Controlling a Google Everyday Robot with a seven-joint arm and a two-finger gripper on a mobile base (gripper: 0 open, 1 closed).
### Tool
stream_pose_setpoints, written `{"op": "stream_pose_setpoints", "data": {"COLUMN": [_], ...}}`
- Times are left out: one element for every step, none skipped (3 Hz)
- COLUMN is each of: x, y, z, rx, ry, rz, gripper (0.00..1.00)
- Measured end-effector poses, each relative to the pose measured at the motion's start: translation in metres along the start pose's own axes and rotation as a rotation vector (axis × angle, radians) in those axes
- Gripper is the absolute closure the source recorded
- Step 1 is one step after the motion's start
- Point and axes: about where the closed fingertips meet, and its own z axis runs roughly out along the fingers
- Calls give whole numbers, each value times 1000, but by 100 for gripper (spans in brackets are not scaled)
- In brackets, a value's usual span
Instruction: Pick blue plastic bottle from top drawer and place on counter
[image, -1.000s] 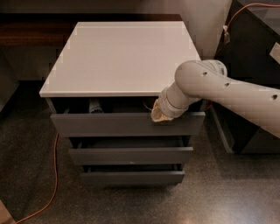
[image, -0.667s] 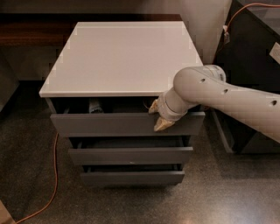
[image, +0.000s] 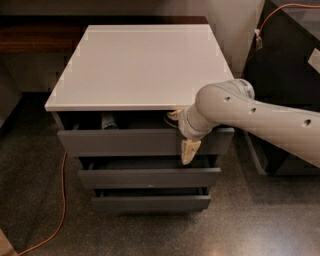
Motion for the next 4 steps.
{"op": "stream_pose_setpoints", "data": {"x": [-1, 0, 13, 13], "y": [3, 4, 24, 24], "z": [0, 2, 33, 34], "rx": [0, -1, -21, -22], "ry": [0, 2, 33, 34], "rz": [0, 1, 18, 18], "gripper": [2, 33, 64, 95]}}
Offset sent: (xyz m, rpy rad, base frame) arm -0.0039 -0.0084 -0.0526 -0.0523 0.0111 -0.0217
